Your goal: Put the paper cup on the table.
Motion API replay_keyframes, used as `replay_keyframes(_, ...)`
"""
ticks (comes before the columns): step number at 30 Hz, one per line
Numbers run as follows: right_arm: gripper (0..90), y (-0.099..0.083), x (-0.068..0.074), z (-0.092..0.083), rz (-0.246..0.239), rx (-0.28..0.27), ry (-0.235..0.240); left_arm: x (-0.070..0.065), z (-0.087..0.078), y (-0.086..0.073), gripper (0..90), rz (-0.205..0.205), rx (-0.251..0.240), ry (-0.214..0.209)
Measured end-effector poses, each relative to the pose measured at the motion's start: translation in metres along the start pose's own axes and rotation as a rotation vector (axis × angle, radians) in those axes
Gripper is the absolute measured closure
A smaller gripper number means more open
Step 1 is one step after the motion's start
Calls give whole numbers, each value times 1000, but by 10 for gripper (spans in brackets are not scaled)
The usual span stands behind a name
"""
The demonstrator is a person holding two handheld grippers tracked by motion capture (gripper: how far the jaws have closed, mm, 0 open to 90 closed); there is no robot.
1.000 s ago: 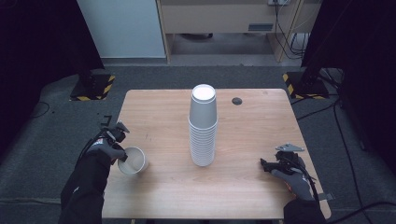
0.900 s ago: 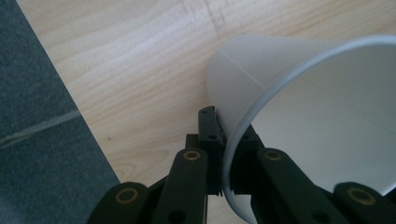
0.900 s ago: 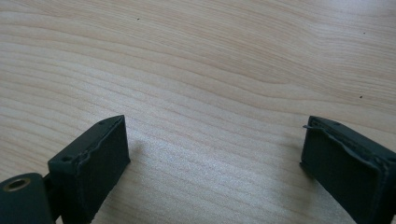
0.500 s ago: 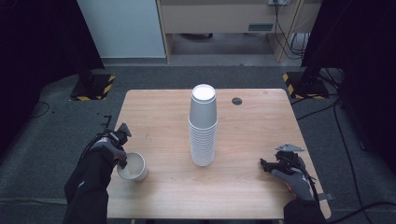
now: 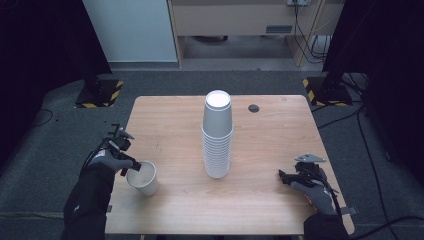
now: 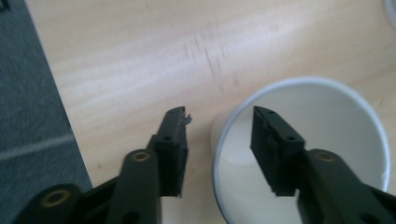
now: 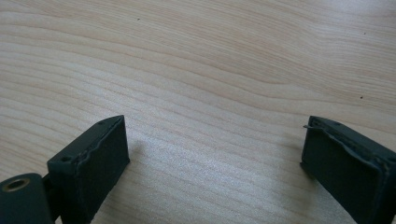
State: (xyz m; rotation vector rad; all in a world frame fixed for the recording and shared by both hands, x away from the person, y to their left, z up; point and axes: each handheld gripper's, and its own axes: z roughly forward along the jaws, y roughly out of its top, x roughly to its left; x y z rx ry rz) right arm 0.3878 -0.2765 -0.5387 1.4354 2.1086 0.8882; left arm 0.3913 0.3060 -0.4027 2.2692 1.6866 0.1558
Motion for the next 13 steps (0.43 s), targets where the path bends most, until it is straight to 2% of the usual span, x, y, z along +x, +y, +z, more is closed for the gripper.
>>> replay_keyframes(3,74,0,0,0,1,-1,0,2,-5,-8,470,2,-111,23)
replay_keyframes(5,73,0,0,0,3,0,0,1,-6,-13,480,9,-176,31)
replay_keyframes(6,72,0,0,0,2,-1,0,0,-7,-16,477,19,-224,36)
replay_keyframes(8,72,0,0,0,1,-1,0,-1,-8,-22,471,3,-343,32)
replay_keyframes(10,71,0,0,0,3,-1,-2,-3,-9,-28,468,-31,-474,22)
replay_keyframes(11,71,0,0,0,3,-1,-2,-4,-9,-31,457,-40,-525,26)
replay_keyframes(12,70,0,1,0,3,-1,-2,-5,-9,-35,450,-55,-605,35)
replay_keyframes(13,67,0,1,0,7,-2,-6,-6,-8,-38,437,-64,-658,37)
